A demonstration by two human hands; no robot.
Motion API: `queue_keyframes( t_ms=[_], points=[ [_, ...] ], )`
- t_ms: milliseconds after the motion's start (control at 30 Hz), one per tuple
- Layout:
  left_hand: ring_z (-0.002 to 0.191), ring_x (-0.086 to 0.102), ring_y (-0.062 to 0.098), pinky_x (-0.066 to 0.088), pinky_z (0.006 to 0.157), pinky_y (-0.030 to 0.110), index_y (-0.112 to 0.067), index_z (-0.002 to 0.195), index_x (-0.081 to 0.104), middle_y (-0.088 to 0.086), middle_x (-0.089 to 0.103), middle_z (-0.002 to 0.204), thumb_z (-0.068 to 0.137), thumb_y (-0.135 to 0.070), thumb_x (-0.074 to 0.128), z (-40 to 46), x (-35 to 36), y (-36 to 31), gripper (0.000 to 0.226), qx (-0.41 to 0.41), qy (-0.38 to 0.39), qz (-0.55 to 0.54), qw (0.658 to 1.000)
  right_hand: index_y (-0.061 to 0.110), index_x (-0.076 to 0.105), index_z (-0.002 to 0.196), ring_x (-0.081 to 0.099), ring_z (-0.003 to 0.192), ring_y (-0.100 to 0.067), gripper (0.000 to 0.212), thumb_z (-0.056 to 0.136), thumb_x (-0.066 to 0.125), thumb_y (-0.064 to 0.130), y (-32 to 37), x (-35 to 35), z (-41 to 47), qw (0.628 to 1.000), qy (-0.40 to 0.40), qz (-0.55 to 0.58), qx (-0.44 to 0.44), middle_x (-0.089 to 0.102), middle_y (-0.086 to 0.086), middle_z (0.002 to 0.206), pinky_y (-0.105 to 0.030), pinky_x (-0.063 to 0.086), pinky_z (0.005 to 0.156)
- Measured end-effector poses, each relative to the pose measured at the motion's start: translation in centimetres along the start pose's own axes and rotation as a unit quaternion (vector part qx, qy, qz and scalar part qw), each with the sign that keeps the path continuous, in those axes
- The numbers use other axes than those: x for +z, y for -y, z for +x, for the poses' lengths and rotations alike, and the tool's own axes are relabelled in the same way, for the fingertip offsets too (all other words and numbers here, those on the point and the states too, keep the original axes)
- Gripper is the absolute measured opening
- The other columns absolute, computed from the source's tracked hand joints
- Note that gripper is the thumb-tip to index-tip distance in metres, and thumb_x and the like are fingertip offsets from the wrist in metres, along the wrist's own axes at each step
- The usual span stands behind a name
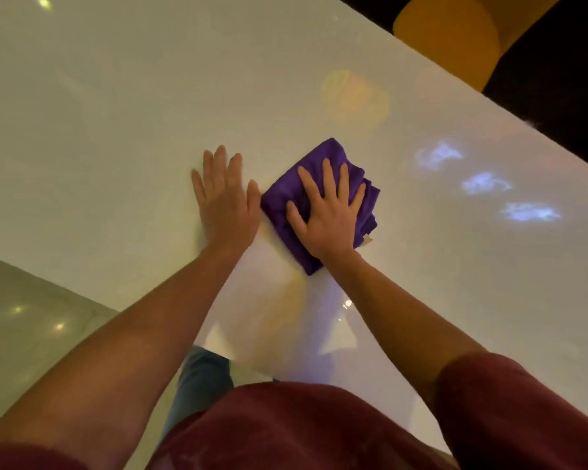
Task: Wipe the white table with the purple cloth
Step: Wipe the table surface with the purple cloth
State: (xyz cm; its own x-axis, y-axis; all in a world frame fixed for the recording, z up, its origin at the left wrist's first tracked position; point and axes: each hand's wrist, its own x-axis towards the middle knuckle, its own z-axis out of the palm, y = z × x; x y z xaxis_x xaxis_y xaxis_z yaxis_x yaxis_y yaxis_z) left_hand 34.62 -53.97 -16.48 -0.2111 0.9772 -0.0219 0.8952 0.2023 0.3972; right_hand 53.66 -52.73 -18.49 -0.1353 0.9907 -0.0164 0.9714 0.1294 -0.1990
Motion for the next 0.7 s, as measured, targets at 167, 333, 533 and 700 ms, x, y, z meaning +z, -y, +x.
queue_keyframes(
  t_ms=[167,333,533,700],
  points=[
    [0.157,0.01,0.044,0.006,0.123,0.068,-0.016,0.16,0.027,0.02,0.013,0.171,0.102,-0.038,0.035,-0.2,3.1,0.6,0.062,0.012,0.007,0.099,0.995,0.036,0.038,0.163,0.014,0.163,-0.039,0.071,0.101,0.031,0.071,-9.7,-2.7,1.6,0.997,-0.004,-0.003,0.074,0.026,-0.007,0.175,-0.073,0.009,0.126],
    [0.157,0.008,0.046,0.01,0.118,0.074,-0.016,0.16,0.027,0.019,0.01,0.171,0.101,-0.036,0.035,0.1,4.1,-7.2,0.063,0.057,0.02,0.115,0.992,0.038,0.034,0.165,0.007,0.165,-0.036,0.07,0.102,0.034,0.068,-16.0,-4.4,2.6,0.993,0.01,0.018,0.12,0.019,-0.005,0.178,-0.071,0.004,0.127],
    [0.159,0.012,0.038,0.011,0.125,0.064,-0.015,0.162,0.027,0.015,0.018,0.171,0.101,-0.032,0.047,-4.9,9.4,-23.8,0.066,0.032,0.051,0.033,0.998,0.039,0.033,0.164,0.007,0.165,-0.035,0.071,0.101,0.031,0.071,-22.3,-5.7,1.9,0.987,0.002,0.019,0.16,0.019,-0.004,0.178,-0.07,0.003,0.128],
    [0.158,0.011,0.04,0.009,0.125,0.066,-0.015,0.16,0.028,0.013,0.018,0.171,0.101,-0.042,0.028,-6.6,13.1,-24.0,0.065,0.078,0.053,0.117,0.989,0.037,0.037,0.163,0.015,0.164,-0.036,0.074,0.098,0.029,0.071,-29.8,-7.1,0.7,0.971,-0.034,0.008,0.236,0.025,-0.006,0.176,-0.07,0.006,0.128]
  ],
)
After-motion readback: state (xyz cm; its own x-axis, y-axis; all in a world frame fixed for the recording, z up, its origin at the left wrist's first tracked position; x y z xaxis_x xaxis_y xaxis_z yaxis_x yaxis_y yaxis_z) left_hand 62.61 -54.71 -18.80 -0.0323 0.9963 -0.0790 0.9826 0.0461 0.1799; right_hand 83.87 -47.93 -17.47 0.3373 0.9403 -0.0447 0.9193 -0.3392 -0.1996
